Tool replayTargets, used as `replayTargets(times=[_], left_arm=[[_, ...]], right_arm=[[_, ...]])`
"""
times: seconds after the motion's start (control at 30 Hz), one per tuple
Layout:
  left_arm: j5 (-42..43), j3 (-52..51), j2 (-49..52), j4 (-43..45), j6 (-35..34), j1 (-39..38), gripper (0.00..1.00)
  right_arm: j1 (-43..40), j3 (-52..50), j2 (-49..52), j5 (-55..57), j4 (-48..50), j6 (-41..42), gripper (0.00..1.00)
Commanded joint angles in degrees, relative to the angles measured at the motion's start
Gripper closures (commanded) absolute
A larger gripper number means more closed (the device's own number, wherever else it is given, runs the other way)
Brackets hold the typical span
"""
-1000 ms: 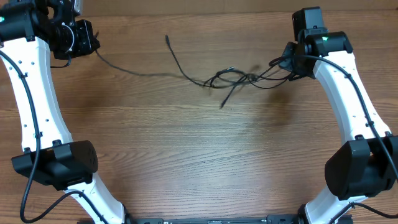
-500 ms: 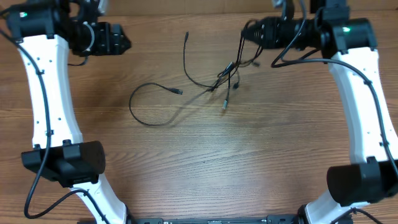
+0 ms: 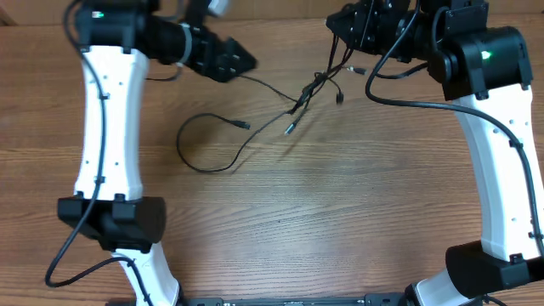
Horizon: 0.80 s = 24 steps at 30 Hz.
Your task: Untangle cables
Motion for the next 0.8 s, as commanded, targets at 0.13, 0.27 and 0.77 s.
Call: replayTargets(times=[0.13, 0.27, 0.77], left_arm=[[4.13, 0.07, 6.8, 0.74, 9.57, -7.8, 0.15], [5.46, 0.04, 10.43, 0.68, 11.67, -10.38, 0.22], [8.11, 0.02, 23.76, 6.1, 10.67, -11.45, 0.39]], right_arm=[[-0.09, 1.57, -1.33, 1.6, -2.16, 0.26, 0.96], [-0.07, 1.57, -1.33, 1.51, -2.21, 0.28, 0.96], [-0.07, 1.57, -1.33, 0.48, -3.93, -1.25, 0.96]])
